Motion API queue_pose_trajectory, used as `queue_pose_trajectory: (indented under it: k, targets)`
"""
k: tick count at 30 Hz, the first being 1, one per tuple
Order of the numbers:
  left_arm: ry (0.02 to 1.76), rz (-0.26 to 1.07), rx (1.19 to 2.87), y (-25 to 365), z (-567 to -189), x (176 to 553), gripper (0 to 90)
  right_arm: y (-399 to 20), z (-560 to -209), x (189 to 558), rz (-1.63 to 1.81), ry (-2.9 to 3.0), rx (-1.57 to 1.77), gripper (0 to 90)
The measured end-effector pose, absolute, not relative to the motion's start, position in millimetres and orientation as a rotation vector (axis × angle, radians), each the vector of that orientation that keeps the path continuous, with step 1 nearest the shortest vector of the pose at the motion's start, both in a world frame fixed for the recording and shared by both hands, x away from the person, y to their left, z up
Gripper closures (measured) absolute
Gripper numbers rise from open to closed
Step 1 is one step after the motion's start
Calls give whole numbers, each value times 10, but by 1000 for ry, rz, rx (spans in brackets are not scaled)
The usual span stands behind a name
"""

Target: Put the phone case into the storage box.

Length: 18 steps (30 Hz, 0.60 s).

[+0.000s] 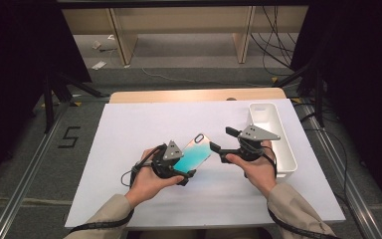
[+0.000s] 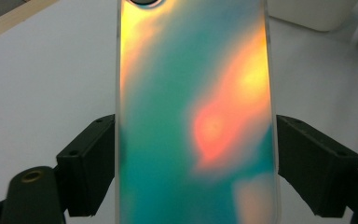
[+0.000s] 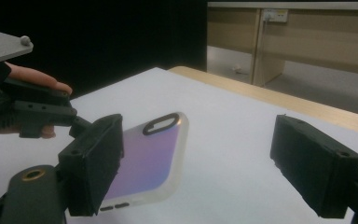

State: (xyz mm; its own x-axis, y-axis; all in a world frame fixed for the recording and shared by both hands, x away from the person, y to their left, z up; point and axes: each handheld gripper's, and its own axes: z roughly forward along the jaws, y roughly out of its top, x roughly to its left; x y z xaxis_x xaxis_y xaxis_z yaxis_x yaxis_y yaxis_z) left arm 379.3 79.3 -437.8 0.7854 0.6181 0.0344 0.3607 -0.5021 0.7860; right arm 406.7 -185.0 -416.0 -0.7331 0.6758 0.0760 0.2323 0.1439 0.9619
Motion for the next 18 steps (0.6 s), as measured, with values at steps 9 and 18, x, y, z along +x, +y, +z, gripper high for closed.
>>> queue_pose_trajectory:
  k: [9,18]
  targets:
    - [719,408,2134,780,-4367,3781,172,-1758,-4174,4147,1633,2062,886,184]
    - [717,409,2123,763,-4362,3767,172,-1679,-4184,4189,1639,2077,884,186]
